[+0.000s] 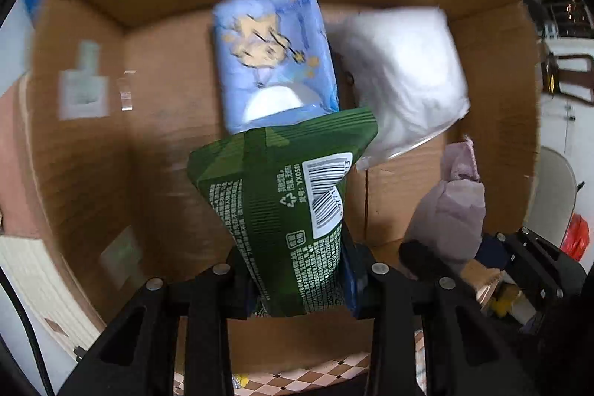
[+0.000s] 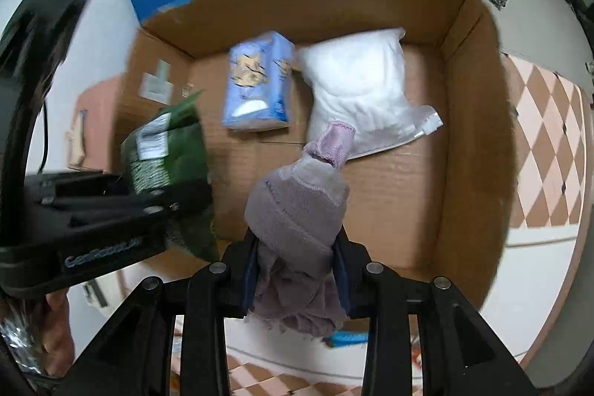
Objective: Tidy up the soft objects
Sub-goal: 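Lower both held items into the box and open both tools, then grasp the yellow-silver sponge with the left tool while the right tool grasps the panda snack bag, then lower the sponge and panda bag into the box and open both tools, then grasp the red snack bag with the left tool while the right tool grasps the blue stick snack, then lower the red bag and blue stick into the box and open both tools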
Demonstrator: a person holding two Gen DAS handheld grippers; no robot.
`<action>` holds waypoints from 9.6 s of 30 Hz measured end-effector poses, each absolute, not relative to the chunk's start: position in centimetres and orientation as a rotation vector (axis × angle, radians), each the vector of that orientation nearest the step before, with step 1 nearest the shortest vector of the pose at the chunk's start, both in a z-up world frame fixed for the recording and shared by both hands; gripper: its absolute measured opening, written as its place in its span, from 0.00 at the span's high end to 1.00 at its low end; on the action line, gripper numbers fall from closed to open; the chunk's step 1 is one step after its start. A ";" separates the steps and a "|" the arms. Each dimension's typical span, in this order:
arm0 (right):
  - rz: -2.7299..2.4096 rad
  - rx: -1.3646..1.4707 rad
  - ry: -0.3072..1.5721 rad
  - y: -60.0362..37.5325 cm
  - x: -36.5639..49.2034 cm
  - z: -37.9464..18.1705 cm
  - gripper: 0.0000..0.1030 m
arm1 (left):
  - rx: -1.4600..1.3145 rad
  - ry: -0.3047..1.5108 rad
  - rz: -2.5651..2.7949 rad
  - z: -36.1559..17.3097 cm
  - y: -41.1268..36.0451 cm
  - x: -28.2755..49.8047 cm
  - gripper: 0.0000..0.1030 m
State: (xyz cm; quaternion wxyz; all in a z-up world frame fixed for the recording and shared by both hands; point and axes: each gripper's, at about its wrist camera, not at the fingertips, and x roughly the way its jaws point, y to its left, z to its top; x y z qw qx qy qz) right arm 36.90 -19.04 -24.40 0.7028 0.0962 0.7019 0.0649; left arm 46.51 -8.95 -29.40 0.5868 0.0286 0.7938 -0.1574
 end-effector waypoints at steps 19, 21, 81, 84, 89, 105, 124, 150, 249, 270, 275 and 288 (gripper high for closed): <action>0.124 0.158 1.639 -19.5 38.9 -28.2 0.09 | 0.096 1.821 -0.268 -28.5 -9.4 46.4 0.12; 0.103 0.124 1.624 -19.8 38.9 -26.7 0.07 | 0.107 1.761 -0.247 -26.1 -8.9 45.8 0.08; -0.356 0.515 1.663 -35.1 17.6 -32.9 0.35 | 0.119 1.872 -0.052 -36.1 -1.4 23.6 0.51; -0.333 0.505 1.706 -34.6 17.0 -33.9 0.55 | 0.000 1.896 -0.063 -35.8 -0.2 23.0 0.48; -0.263 0.387 1.740 -32.4 14.0 -33.7 0.58 | -0.126 1.911 -0.041 -35.4 1.7 21.6 0.41; -0.206 0.303 1.756 -30.6 12.4 -33.7 0.48 | -0.065 1.869 0.033 -37.2 0.3 20.1 0.53; 0.031 0.248 1.363 -25.1 21.6 -14.3 0.65 | -0.013 1.460 -0.140 -16.3 -4.1 35.3 0.55; -0.092 0.107 1.569 -22.3 36.9 -25.9 0.34 | -0.043 1.784 -0.198 -27.5 -2.9 45.7 0.40; -0.043 -0.029 1.431 -24.2 40.0 -18.0 0.86 | 0.098 1.535 -0.111 -21.6 -3.2 47.0 0.59; -0.086 -0.119 1.541 -23.3 49.2 -25.9 0.15 | 0.117 1.641 -0.096 -25.9 -3.3 51.3 0.29; -0.052 -0.073 1.530 -22.4 46.9 -24.7 0.00 | 0.108 1.598 -0.120 -24.5 -3.5 49.2 0.22; -0.097 0.024 1.480 -21.2 38.8 -23.1 0.00 | 0.111 1.512 -0.108 -22.3 -3.9 41.6 0.04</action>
